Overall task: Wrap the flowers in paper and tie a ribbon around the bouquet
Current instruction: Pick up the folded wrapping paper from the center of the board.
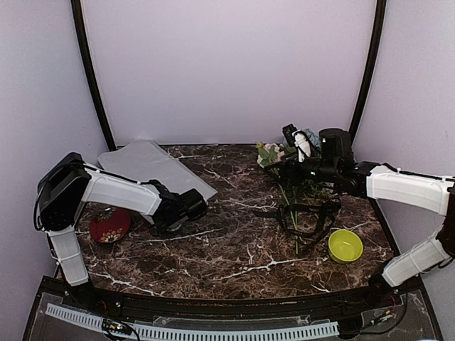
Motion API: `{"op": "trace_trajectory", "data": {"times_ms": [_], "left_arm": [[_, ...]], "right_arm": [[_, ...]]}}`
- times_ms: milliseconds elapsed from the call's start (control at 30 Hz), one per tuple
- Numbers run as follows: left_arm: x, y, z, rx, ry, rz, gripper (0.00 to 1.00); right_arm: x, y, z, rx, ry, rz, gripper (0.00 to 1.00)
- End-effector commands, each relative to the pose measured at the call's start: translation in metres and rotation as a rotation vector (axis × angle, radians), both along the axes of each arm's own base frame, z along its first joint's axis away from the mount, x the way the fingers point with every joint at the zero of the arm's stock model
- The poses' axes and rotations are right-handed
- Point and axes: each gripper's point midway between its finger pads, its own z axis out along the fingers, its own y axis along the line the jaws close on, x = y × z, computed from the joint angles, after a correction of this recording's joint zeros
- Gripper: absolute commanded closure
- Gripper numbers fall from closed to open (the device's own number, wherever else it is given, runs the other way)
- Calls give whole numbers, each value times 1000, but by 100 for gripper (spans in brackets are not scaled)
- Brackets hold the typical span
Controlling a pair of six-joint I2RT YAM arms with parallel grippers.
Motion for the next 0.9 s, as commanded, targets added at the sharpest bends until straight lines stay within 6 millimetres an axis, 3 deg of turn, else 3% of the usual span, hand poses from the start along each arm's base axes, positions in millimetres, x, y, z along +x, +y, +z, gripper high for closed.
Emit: {"op": "trace_trajectory", "data": {"times_ms": [0,167,267,433,500,567,767,867], "left_arm": [[19,-24,56,-293,-214,14,100],[21,-42,126,-668,-390,3,100],[17,-46,149,-808,-420,4,100],[9,-49,175,-935,-429,-6,100],[6,-51,186,-979,-439,-19,100],[3,-52,195,-1015,-445,-26,100],[-5,-51,207,-1077,-447,-46,100],[-8,-51,208,-1086,-440,-50,100]], "right_arm": [[10,5,21,43,5,-43,18],[15,12,13,39,70,-36,17],[3,28,13,55,54,66,18],[-47,75,8,-82,-125,313,15],[-57,89,1,-151,-215,367,10],[-56,99,-6,-216,-282,378,1],[-35,133,-14,-398,-509,387,0],[-30,153,-4,-418,-648,420,1]]}}
